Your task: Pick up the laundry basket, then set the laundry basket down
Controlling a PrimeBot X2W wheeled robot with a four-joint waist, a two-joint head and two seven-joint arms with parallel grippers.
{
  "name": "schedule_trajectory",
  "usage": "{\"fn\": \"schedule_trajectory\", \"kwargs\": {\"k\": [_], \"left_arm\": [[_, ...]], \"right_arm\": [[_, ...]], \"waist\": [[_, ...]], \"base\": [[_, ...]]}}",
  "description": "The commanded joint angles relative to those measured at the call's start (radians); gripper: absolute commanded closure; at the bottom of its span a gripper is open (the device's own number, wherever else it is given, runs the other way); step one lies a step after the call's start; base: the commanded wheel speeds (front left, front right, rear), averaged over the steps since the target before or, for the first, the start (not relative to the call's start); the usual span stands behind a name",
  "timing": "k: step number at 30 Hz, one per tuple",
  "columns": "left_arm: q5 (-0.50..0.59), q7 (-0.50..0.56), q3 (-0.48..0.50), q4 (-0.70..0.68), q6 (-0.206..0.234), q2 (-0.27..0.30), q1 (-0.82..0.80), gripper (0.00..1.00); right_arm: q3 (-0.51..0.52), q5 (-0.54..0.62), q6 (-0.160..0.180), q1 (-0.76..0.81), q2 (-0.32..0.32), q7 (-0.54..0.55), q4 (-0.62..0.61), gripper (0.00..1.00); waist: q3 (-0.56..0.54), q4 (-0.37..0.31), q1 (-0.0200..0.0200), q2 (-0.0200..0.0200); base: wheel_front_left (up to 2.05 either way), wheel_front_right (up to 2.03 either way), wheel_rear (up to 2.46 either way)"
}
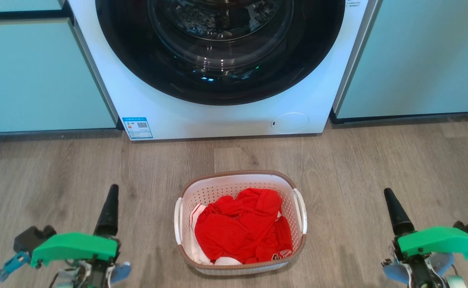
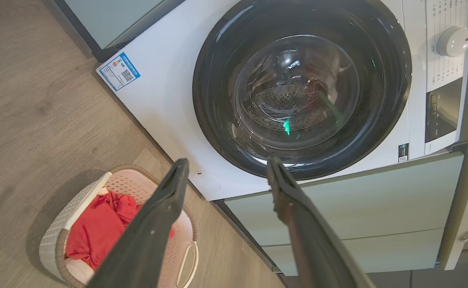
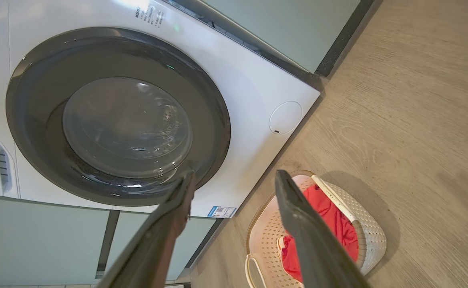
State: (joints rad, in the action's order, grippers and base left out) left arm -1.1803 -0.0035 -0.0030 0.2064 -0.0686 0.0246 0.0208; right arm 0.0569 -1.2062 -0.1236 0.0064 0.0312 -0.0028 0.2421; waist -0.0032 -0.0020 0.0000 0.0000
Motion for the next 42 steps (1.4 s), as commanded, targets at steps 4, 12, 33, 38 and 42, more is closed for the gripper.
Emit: {"fn": "schedule_trajectory", "kwargs": {"k": [4, 12, 33, 38, 42], "left_arm": [[0.096, -0.021, -0.015, -0.056, 0.011, 0.012, -0.034, 0.0], [0.255, -0.047, -0.046, -0.075, 0.034, 0.02, -0.024, 0.0], [0.525, -0.106, -0.138, -0.091, 0.127, 0.077, -0.005, 0.0], [0.585, -0.121, -0.159, -0.1, 0.149, 0.089, -0.003, 0.0], [0.632, -0.132, -0.175, -0.107, 0.164, 0.096, -0.001, 0.0]], "right_arm": [[-0.026, 0.084, -0.003, -0.036, 0.008, -0.022, -0.056, 0.0], [-0.06, 0.234, -0.003, -0.029, 0.009, -0.048, -0.081, 0.0], [-0.108, 0.504, -0.004, -0.018, 0.012, -0.107, -0.1, 0.0], [-0.118, 0.567, -0.004, -0.015, 0.013, -0.121, -0.111, 0.0], [-0.124, 0.613, -0.005, -0.014, 0.013, -0.133, -0.12, 0.0]], "waist": [[-0.002, -0.001, 0.0, 0.0], [-0.004, -0.002, 0.0, 0.0], [-0.005, -0.007, 0.0, 0.0], [-0.005, -0.009, 0.0, 0.0], [-0.005, -0.01, 0.0, 0.0]], "base": [[0.0, 0.0, 0.0], [0.0, 0.0, 0.0], [0.0, 0.0, 0.0], [0.0, 0.0, 0.0], [0.0, 0.0, 0.0]]}}
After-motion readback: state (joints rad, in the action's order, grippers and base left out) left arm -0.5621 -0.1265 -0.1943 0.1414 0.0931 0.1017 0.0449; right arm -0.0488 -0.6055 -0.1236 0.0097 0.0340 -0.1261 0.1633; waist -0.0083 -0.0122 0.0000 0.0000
